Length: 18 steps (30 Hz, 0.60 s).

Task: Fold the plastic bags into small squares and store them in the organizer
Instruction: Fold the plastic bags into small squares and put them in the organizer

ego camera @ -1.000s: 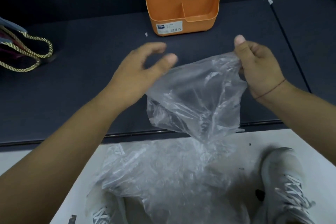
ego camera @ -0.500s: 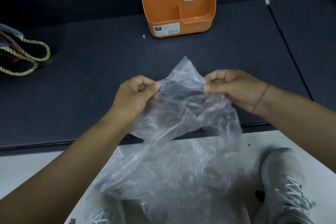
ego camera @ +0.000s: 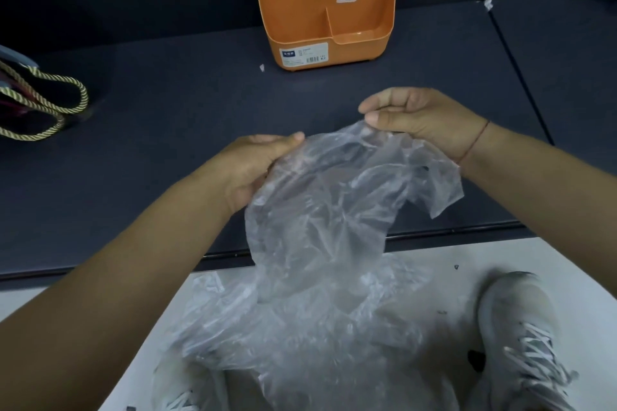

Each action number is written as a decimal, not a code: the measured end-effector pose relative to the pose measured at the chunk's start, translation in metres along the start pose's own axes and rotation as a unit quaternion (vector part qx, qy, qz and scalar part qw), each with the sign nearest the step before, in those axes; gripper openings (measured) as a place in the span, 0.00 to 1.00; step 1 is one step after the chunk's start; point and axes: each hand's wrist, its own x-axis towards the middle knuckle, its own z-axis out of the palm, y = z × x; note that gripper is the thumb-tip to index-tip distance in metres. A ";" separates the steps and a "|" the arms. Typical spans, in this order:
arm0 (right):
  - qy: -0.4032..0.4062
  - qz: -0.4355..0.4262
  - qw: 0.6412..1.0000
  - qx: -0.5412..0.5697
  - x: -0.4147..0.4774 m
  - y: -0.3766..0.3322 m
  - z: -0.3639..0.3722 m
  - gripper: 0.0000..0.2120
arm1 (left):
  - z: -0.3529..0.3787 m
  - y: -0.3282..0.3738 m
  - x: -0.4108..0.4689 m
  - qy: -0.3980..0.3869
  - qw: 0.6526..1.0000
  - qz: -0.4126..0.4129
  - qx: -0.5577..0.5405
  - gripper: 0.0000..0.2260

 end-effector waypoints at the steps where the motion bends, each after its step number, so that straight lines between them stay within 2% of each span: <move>1: 0.000 0.018 1.000 0.014 0.000 0.003 -0.005 0.08 | -0.002 -0.003 0.002 0.026 0.999 0.003 -0.018 0.14; 4: -0.033 0.078 0.996 0.032 -0.007 0.014 -0.022 0.27 | -0.011 -0.010 0.004 0.089 0.994 0.019 -0.057 0.09; 7: -0.097 0.073 0.992 0.038 -0.020 0.025 -0.038 0.35 | -0.016 -0.014 0.003 0.124 0.988 0.031 -0.082 0.09; 9: -0.124 0.050 0.991 -0.017 -0.029 0.031 -0.043 0.31 | -0.017 -0.016 0.004 0.135 0.986 0.034 -0.087 0.10; 12: -0.100 0.030 0.980 -0.167 -0.036 0.033 -0.038 0.17 | -0.019 -0.018 0.006 0.144 0.984 0.037 -0.096 0.14; 14: -0.101 0.034 0.972 -0.210 -0.036 0.033 -0.039 0.14 | -0.023 -0.020 0.007 0.152 0.983 0.041 -0.093 0.15; 16: -0.109 0.044 0.969 -0.219 -0.036 0.030 -0.043 0.15 | -0.029 -0.022 0.007 0.163 0.982 0.047 -0.080 0.15; 18: -0.099 0.040 0.969 -0.220 -0.036 0.028 -0.054 0.24 | -0.037 -0.023 0.008 0.177 0.981 0.057 -0.062 0.14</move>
